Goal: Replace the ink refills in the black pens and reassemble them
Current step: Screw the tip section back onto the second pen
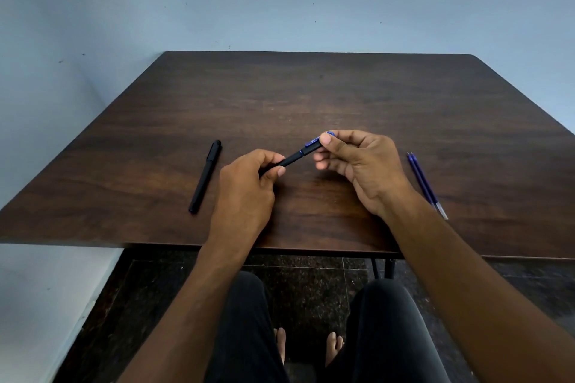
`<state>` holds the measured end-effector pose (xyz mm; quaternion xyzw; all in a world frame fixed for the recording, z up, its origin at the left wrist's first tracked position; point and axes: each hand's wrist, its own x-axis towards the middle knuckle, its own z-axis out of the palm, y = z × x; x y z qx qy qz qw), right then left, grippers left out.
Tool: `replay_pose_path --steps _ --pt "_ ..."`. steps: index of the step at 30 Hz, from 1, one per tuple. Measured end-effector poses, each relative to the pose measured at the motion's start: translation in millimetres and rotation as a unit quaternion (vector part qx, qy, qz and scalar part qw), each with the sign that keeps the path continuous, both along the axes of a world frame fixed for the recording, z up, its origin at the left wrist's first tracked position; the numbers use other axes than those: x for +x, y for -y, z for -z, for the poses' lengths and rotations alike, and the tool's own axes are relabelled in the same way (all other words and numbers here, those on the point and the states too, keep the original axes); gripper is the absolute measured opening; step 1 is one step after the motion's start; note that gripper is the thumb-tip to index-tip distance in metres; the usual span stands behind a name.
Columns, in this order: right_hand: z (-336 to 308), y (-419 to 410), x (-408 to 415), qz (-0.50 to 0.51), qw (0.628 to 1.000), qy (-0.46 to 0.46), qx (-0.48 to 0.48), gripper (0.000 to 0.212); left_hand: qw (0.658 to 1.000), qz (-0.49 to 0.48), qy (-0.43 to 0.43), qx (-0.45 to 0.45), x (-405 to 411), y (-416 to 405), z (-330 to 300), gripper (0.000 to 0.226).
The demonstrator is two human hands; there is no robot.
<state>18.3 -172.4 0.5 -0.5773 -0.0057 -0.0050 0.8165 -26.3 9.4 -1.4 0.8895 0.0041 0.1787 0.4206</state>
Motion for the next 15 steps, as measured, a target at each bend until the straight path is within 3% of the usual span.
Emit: replay_pose_path --steps 15 --pt "3.4 -1.3 2.2 -0.022 0.998 0.01 -0.051 0.009 0.998 0.007 0.044 0.038 -0.2 -2.9 -2.1 0.022"
